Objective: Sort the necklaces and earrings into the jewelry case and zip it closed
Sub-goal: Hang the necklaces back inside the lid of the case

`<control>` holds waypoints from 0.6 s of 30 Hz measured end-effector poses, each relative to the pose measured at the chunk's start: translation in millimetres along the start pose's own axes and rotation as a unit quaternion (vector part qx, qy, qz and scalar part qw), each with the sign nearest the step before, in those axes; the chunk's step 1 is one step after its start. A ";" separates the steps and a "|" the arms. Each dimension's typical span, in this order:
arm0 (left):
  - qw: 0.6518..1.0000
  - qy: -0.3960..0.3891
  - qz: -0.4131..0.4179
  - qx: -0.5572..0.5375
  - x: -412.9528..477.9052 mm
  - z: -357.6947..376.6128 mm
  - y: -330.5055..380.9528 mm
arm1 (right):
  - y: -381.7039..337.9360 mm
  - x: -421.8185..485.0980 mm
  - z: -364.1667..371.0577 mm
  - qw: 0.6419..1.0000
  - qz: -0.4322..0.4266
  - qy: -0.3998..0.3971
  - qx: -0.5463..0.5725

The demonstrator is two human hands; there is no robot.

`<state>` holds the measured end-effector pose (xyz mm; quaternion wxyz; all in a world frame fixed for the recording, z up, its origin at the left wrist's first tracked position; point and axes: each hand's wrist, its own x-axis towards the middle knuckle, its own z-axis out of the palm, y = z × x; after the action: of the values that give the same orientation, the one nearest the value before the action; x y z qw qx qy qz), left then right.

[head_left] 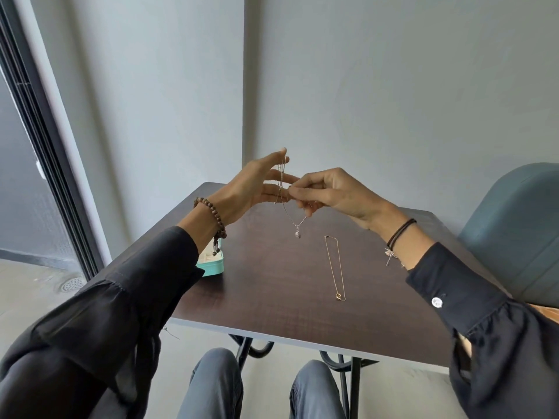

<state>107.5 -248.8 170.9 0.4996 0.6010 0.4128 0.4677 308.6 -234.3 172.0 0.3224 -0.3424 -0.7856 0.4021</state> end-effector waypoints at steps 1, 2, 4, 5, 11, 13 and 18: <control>1.000 -0.009 -0.001 0.016 -0.7 0.5 0.3 | -1.9 0.8 -1.2 1.000 0.000 0.002 0.000; 0.999 -0.014 -0.001 0.029 -1.6 1.0 0.7 | -3.6 1.6 -2.3 1.000 -0.001 0.007 0.003; 0.999 -0.018 0.005 0.047 -3.4 2.9 1.0 | -5.5 3.2 -3.9 1.000 -0.002 0.023 0.019; 0.999 -0.020 0.007 0.049 -4.0 3.6 0.8 | -5.4 4.1 -4.1 0.999 -0.002 0.034 0.029; 0.998 -0.047 -0.020 0.040 -2.4 3.7 0.1 | 5.2 4.9 1.3 0.991 -0.007 0.116 0.071; 0.998 -0.051 -0.023 0.021 -0.8 4.7 0.3 | 8.3 3.5 2.3 0.988 0.002 0.123 0.096; 0.998 -0.046 -0.038 -0.026 1.0 9.8 3.8 | 13.9 3.2 4.3 0.976 0.026 0.094 0.194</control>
<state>117.4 -250.5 174.1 0.5508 0.5930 0.3994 0.4307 307.3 -227.4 158.9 0.4445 -0.3299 -0.6495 0.5213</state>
